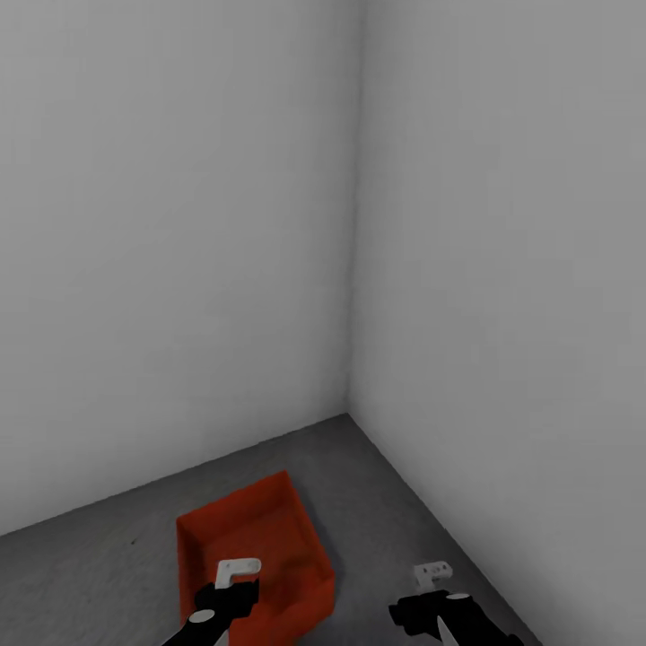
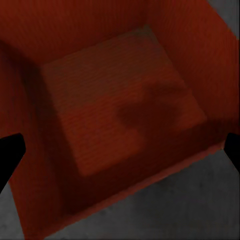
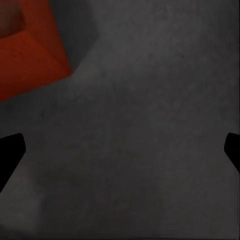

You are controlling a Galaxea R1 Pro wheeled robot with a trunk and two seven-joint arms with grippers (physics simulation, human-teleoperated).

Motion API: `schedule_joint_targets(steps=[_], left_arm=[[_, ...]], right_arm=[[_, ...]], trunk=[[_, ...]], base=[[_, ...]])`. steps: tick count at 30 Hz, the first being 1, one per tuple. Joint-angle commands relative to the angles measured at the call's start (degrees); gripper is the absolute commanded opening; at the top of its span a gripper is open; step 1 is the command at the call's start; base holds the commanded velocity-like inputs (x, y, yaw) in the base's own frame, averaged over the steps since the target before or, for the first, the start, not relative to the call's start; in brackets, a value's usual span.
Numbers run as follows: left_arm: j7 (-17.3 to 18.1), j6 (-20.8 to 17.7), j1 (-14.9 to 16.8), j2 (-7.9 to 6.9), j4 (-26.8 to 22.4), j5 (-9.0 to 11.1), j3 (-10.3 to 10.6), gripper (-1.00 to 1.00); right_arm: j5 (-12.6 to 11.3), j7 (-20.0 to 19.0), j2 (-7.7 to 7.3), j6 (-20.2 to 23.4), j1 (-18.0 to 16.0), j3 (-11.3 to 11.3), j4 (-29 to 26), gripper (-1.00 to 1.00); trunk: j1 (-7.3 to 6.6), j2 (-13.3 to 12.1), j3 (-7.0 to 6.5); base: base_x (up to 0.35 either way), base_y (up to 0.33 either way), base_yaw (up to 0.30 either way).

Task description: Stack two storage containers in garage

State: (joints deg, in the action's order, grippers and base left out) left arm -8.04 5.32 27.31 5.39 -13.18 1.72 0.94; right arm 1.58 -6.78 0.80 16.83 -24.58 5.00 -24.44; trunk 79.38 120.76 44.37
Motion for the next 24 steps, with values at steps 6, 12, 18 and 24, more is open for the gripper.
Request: schedule_joint_targets(steps=[6, 12, 18, 24], left_arm=[[-0.47, 0.12, -0.11, 0.04, 0.38, -0.05, 0.12, 1.0], [-0.68, 0.19, -0.52, 0.04, 0.5, 0.01, 0.07, 1.0], [-0.49, 0.35, -1.35, -0.08, 0.52, 0.29, -0.1, 1.0], [-0.14, 0.38, -2.61, -0.11, 0.73, 0.58, -0.13, 1.0]], right_arm=[[0.2, -0.1, -0.01, 0.31, -0.03, 0.14, -0.09, 1.0], [0.19, -0.15, -0.01, 0.31, -0.03, 0.05, -0.09, 1.0], [0.18, -0.16, -0.01, 0.31, -0.03, 0.02, -0.09, 1.0], [0.18, -0.17, -0.01, 0.31, -0.03, 0.06, -0.09, 1.0]], trunk=[[-0.01, 0.02, 0.06], [-0.01, 0.02, 0.06], [-0.01, 0.02, 0.06], [-0.01, 0.02, 0.06]], base=[[0.0, 0.0, -0.286], [0.0, 0.0, -0.286], [0.0, 0.0, -0.286], [0.0, 0.0, -0.286]])
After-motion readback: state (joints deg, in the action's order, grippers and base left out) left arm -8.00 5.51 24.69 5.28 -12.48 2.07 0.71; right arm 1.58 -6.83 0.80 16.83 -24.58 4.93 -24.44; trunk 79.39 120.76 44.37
